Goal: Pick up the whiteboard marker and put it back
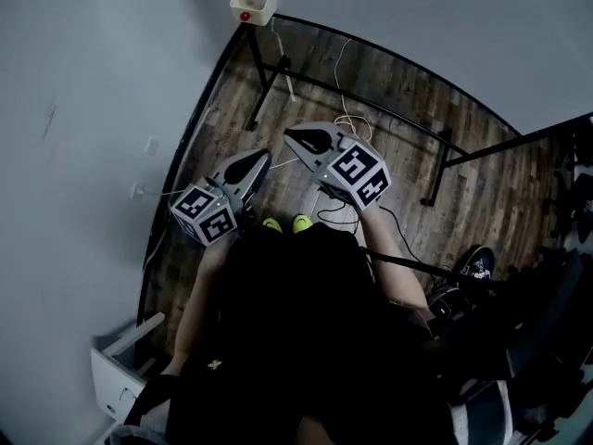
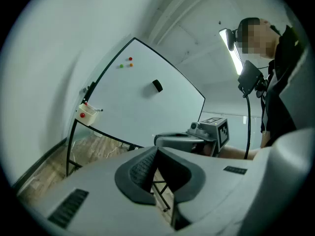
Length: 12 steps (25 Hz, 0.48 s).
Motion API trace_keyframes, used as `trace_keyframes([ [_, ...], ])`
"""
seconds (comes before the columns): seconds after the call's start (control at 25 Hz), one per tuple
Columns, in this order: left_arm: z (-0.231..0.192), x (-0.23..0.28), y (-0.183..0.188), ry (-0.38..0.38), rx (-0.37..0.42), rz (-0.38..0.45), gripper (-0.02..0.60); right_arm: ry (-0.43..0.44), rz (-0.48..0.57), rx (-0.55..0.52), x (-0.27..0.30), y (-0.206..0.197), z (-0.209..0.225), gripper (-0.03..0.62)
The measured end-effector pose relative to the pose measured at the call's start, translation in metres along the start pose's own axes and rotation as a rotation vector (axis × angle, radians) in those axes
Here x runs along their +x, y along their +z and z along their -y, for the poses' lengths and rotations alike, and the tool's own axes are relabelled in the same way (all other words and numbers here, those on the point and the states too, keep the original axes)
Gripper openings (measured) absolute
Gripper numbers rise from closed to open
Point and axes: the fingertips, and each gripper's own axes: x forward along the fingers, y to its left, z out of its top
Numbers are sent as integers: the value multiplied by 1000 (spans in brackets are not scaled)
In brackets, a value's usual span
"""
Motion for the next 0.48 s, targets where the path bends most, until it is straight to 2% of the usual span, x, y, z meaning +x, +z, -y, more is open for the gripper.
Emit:
trace_keyframes([
  [0.48, 4, 4, -5, 15, -4, 3, 14, -34, 21, 39, -14, -5, 16, -5],
])
